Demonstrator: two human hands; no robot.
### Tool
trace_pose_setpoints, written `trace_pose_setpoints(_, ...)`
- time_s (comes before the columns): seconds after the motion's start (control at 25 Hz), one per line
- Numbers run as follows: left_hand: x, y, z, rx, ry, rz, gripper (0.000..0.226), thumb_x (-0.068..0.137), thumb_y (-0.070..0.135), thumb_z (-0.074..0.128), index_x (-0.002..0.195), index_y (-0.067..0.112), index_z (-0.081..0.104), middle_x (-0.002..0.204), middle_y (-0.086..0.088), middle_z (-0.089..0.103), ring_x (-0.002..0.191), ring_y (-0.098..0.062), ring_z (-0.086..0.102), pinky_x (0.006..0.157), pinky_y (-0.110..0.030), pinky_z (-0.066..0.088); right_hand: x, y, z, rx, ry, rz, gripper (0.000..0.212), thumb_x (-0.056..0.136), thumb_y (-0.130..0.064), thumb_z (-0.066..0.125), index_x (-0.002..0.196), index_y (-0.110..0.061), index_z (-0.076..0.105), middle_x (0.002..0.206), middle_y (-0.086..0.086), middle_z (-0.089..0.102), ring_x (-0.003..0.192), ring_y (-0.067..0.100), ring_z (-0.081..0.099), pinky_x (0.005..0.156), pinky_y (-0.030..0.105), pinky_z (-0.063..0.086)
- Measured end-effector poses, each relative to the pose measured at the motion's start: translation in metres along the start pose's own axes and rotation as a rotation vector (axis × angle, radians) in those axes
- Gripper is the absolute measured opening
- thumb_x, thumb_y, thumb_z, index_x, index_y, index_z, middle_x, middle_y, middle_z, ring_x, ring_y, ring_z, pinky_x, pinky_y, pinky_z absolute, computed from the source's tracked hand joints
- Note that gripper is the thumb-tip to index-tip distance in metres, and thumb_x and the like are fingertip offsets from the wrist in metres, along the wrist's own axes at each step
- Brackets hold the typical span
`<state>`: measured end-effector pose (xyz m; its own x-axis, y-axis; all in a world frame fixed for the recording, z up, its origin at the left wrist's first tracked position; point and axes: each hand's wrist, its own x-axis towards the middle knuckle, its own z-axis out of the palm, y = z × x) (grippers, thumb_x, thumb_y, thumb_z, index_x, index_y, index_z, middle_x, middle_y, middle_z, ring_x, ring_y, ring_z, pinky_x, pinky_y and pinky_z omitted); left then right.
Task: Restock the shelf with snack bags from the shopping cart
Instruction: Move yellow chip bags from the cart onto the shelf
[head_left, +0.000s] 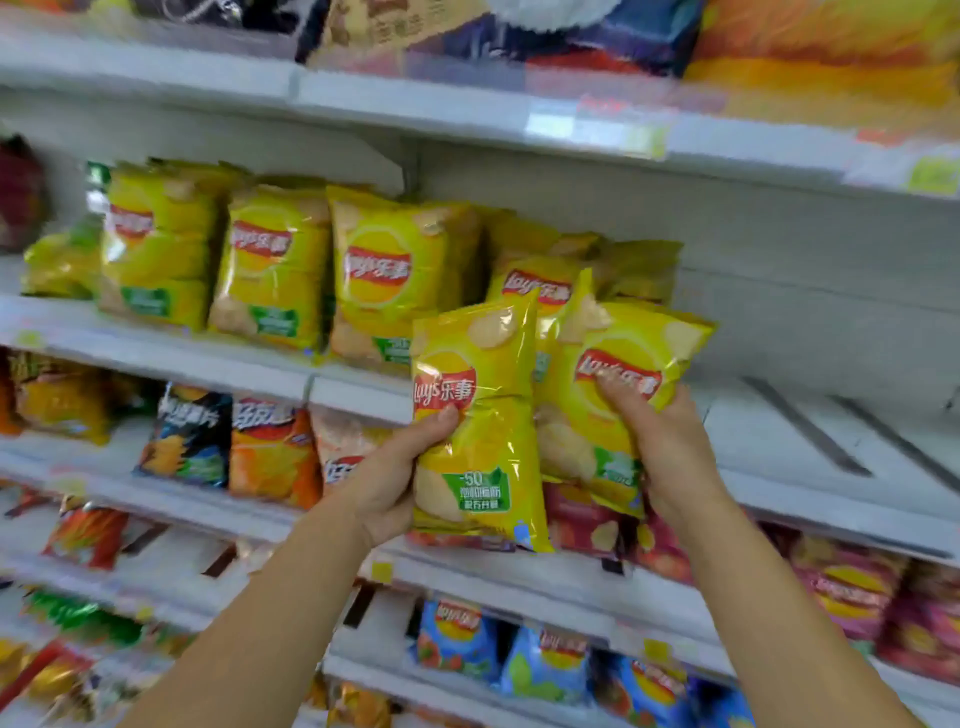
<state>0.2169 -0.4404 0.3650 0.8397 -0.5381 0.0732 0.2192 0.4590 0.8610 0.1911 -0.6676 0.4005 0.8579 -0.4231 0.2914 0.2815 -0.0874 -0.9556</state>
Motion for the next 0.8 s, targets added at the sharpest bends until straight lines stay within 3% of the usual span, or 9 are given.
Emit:
trace_pose_setpoints(0.12,0.028,0.004,0.028,0.101,0.075,0.062,0.059,0.041,0.039,0.094,0.092,0.013,0.078,0.090,-0.010,0.077,0.077,-0.022,0.075,0.064,-0.038,0.062,0.068,-0.019,-0.046,0.015,0.032,-0.034,0.084,0.048,-0.051,0.088,0.122,-0.024,0.057,0.109,0.001,0.072,0.096,0.021,0.071,0.088,0.050,0.055)
trace_pose_setpoints(0.24,0.052,0.008,0.042,0.133,0.174,0.134,0.046,0.068,0.036,0.068,0.108,0.013,0.068,0.094,-0.010,0.077,0.079,-0.023,0.075,0.064,-0.036,0.061,0.121,-0.019,-0.058,-0.073,0.000,-0.068,0.067,0.064,-0.041,0.086,0.119,-0.023,0.052,0.111,0.000,0.069,0.098,0.022,0.069,0.088,0.047,0.055)
trace_pose_setpoints(0.32,0.065,0.012,0.049,0.181,0.207,0.188,0.053,0.068,0.038,0.071,0.115,0.014,0.065,0.100,-0.011,0.076,0.084,-0.024,0.075,0.069,-0.036,0.061,0.139,-0.012,-0.054,-0.187,-0.016,-0.056,0.061,0.074,-0.040,0.080,0.121,-0.023,0.046,0.113,-0.001,0.064,0.103,0.023,0.065,0.089,0.043,0.054)
trace_pose_setpoints(0.48,0.085,0.013,0.060,0.285,0.261,0.242,0.068,0.062,0.043,0.087,0.121,0.020,0.061,0.108,-0.009,0.074,0.096,-0.027,0.072,0.081,-0.041,0.058,0.151,-0.003,-0.043,-0.369,-0.077,-0.032,0.075,0.077,-0.046,0.075,0.131,-0.013,0.035,0.125,0.005,0.055,0.111,0.025,0.057,0.091,0.037,0.047)
trace_pose_setpoints(0.6,0.103,0.010,0.074,0.414,0.259,0.296,0.076,0.058,0.054,0.086,0.123,0.029,0.057,0.114,-0.002,0.072,0.104,-0.025,0.070,0.087,-0.044,0.057,0.152,0.002,-0.044,-0.559,-0.098,-0.054,0.077,0.070,-0.065,0.070,0.124,-0.017,0.044,0.123,0.005,0.059,0.112,0.025,0.058,0.096,0.041,0.048)
trace_pose_setpoints(0.64,0.109,0.009,0.082,0.477,0.264,0.317,0.075,0.057,0.057,0.085,0.122,0.033,0.057,0.113,0.003,0.071,0.104,-0.022,0.069,0.087,-0.042,0.057,0.150,-0.001,-0.046,-0.585,-0.117,-0.052,0.069,0.072,-0.067,0.067,0.117,-0.019,0.049,0.120,0.003,0.061,0.109,0.024,0.060,0.094,0.039,0.048)
trace_pose_setpoints(0.72,0.122,0.007,0.098,0.594,0.269,0.357,0.067,0.064,0.057,0.082,0.121,0.036,0.053,0.108,0.010,0.070,0.101,-0.013,0.068,0.086,-0.034,0.057,0.145,-0.013,-0.052,-0.447,-0.165,0.000,0.050,0.084,-0.059,0.059,0.115,-0.021,0.049,0.118,0.001,0.060,0.104,0.019,0.058,0.092,0.034,0.046)
trace_pose_setpoints(0.8,0.135,0.006,0.115,0.713,0.253,0.389,0.067,0.075,0.047,0.077,0.130,0.038,0.041,0.113,0.013,0.065,0.098,-0.001,0.064,0.080,-0.019,0.053,0.143,-0.026,-0.060,-0.172,-0.120,0.085,0.053,0.090,-0.063,0.046,0.125,-0.023,0.046,0.126,0.004,0.060,0.107,0.021,0.060,0.096,0.039,0.048)
